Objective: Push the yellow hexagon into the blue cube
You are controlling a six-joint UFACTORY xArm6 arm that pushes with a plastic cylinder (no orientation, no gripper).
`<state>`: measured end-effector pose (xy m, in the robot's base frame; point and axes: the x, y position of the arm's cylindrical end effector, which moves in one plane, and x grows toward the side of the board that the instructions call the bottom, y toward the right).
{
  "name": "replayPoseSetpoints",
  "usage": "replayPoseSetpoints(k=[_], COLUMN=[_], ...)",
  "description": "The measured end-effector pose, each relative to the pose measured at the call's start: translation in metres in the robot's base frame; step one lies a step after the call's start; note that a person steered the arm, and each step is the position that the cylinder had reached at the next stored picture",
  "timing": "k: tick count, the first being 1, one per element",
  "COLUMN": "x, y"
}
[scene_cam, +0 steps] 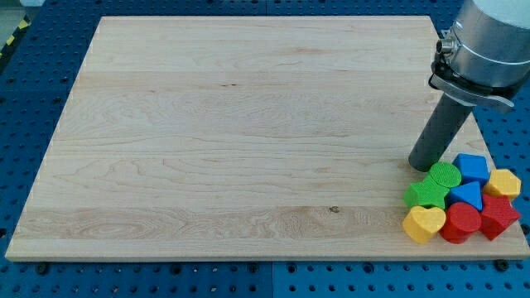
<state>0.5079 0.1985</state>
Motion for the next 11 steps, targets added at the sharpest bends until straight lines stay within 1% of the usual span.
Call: replayPoseSetpoints(k=[1,2,3,4,5,6,7,8,9,10,11], x=[0.0,-0.029,-0.042,-0.009,0.007,0.057,0.078,0.082,0.068,0.042,0.034], y=[0.0,0.013,0.082,0.144,0.147,0.136,0.122,0.112,0.112,0.104,0.082])
